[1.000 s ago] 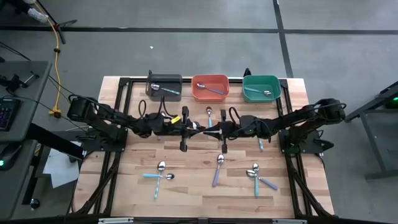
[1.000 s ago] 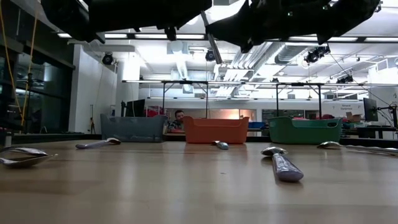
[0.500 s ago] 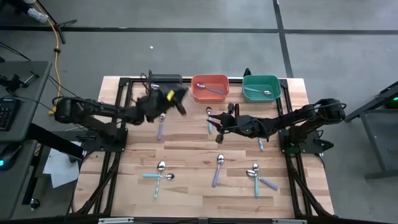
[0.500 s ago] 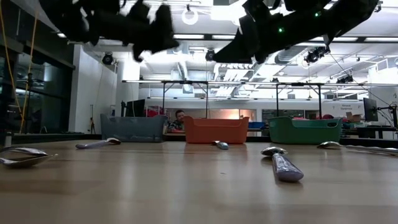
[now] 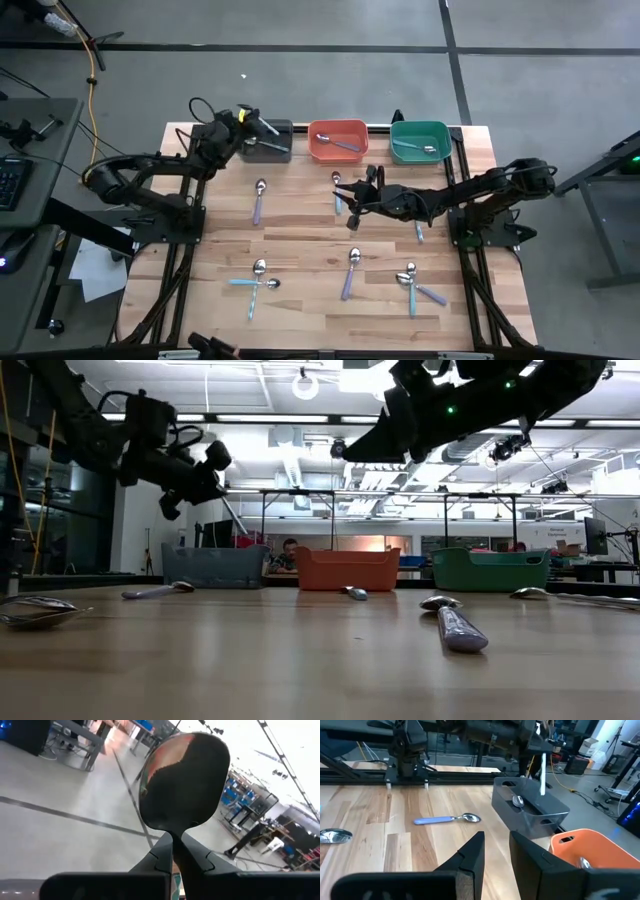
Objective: Sort silverware by color (type)
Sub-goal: Put the blue patterned spoon into the black bin
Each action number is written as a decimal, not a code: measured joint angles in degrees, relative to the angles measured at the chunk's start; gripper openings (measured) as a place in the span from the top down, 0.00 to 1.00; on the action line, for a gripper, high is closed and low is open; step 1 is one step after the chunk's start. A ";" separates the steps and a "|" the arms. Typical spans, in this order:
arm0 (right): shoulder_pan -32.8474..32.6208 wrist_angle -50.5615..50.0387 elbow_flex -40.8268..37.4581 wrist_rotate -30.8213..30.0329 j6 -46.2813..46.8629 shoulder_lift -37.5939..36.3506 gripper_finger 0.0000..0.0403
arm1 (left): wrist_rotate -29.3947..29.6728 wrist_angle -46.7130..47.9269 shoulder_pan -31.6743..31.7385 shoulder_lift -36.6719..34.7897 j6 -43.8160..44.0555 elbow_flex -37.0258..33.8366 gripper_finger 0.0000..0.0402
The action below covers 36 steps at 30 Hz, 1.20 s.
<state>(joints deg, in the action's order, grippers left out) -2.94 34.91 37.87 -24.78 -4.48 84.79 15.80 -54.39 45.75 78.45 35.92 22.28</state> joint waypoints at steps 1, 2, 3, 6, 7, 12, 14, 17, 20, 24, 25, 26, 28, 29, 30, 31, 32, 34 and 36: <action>0.14 -0.02 0.00 0.42 0.55 0.00 0.82 | -0.82 0.36 0.46 0.54 0.04 0.22 0.99; 0.38 0.00 0.00 1.10 1.08 0.00 0.82 | -1.73 0.56 0.83 1.26 0.15 0.47 0.99; 0.53 0.00 0.00 1.43 1.54 0.00 0.82 | -2.46 0.52 0.92 2.04 0.80 0.72 0.99; 0.72 0.00 0.00 2.59 2.07 0.00 0.82 | -2.86 0.46 0.90 4.30 1.31 0.75 0.99; 0.70 0.00 0.00 2.83 2.10 0.00 0.82 | -2.87 0.58 0.90 5.13 0.99 0.75 0.99; 0.70 0.00 0.00 2.85 2.59 0.00 0.82 | -3.03 0.14 1.27 8.89 1.88 0.75 0.99; 0.83 0.00 0.00 2.85 3.01 0.00 0.82 | -3.34 -0.83 1.27 10.17 1.91 0.75 0.99; 1.07 0.00 0.00 2.87 3.00 0.00 0.82 | -4.14 -2.17 1.27 11.83 1.57 0.75 0.99; 1.07 0.00 0.00 2.87 3.00 0.00 0.82 | -4.38 -2.43 1.27 13.03 1.69 0.75 0.99; 1.07 0.00 0.00 2.89 3.00 0.00 0.82 | -4.38 -2.52 1.29 14.00 1.99 0.75 0.98; 1.07 0.00 0.00 2.89 3.00 0.00 0.82 | -4.38 -2.52 1.34 14.16 1.99 0.75 0.98; 1.07 0.00 0.00 2.89 3.00 0.00 0.82 | -4.38 -2.55 1.41 14.29 2.00 0.75 0.97; 1.07 0.00 0.00 2.89 3.00 0.00 0.82 | -4.36 -2.54 1.46 14.59 2.19 0.75 0.95; 1.07 0.00 0.00 2.89 3.00 0.00 0.82 | -4.38 -2.33 1.53 14.61 2.43 0.75 0.95; 1.07 0.00 0.00 2.89 3.00 0.00 0.82 | -4.36 -2.42 1.58 14.61 2.45 0.75 0.94; 1.07 0.00 0.00 2.89 3.00 0.00 0.82 | -4.34 -2.53 1.60 14.61 2.45 0.75 0.94; 1.07 0.00 0.00 2.89 3.00 0.00 0.82 | -4.34 -2.53 1.60 14.61 2.43 0.75 0.93; 1.07 0.00 0.00 2.89 3.00 0.00 0.82 | -4.33 -2.51 1.60 14.60 1.89 0.75 0.92; 1.07 -0.05 0.00 2.89 3.00 0.00 0.82 | -4.34 -2.47 1.60 14.59 1.49 0.75 0.91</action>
<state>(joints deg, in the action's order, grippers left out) -1.87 34.86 37.87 -21.89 -1.48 84.79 11.46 -56.87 47.35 93.04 37.41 23.03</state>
